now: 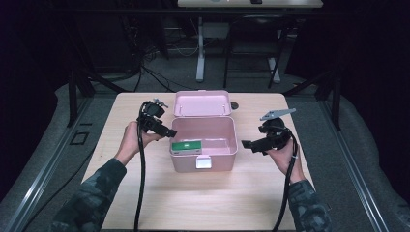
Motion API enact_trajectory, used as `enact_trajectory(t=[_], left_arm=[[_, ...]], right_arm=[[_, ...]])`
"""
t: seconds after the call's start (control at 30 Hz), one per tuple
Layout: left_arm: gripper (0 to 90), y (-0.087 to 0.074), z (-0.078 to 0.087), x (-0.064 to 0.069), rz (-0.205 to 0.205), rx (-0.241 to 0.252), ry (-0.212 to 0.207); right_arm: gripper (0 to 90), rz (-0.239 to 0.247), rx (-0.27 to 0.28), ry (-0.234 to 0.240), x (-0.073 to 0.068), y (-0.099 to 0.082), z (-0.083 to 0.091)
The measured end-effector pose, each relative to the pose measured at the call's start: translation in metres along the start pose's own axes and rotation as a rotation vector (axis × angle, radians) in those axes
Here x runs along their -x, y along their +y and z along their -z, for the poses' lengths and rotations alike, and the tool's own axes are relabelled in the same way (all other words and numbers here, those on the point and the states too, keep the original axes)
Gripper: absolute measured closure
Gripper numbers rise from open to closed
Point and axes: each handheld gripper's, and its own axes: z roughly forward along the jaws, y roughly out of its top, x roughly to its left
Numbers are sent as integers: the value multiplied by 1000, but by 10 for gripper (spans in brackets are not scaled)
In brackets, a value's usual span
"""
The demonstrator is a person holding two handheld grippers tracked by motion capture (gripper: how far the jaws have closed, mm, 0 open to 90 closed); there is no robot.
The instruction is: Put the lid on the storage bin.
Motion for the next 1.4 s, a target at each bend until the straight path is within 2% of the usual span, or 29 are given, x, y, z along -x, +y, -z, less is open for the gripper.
enact_trajectory(t=[0.1,0.23,0.53,0.77,0.97,1.13,1.23,1.27,1.4], left_arm=[[284,2,-3,0,8,-1,-1],[417,4,-7,2,19,-15,5],[616,5,-14,3,42,-25,-23],[629,5,-14,6,44,-33,-6],[632,4,-14,5,52,-23,-14],[634,3,-14,6,50,-21,-7],[634,3,-14,6,47,-20,-9],[634,3,-14,5,46,-20,-9],[637,3,-14,5,42,-20,-10]], right_arm=[[65,-7,7,7,5,9,-2],[74,-11,3,5,12,21,-8],[155,-15,-13,-13,19,51,-23],[255,-28,-18,-32,27,79,-39],[355,-40,-32,-40,35,98,-64],[422,-54,-49,-51,41,107,-83],[479,-72,-56,-69,46,111,-94],[498,-64,-58,-90,47,113,-97],[544,-95,-63,-95,56,118,-107]])
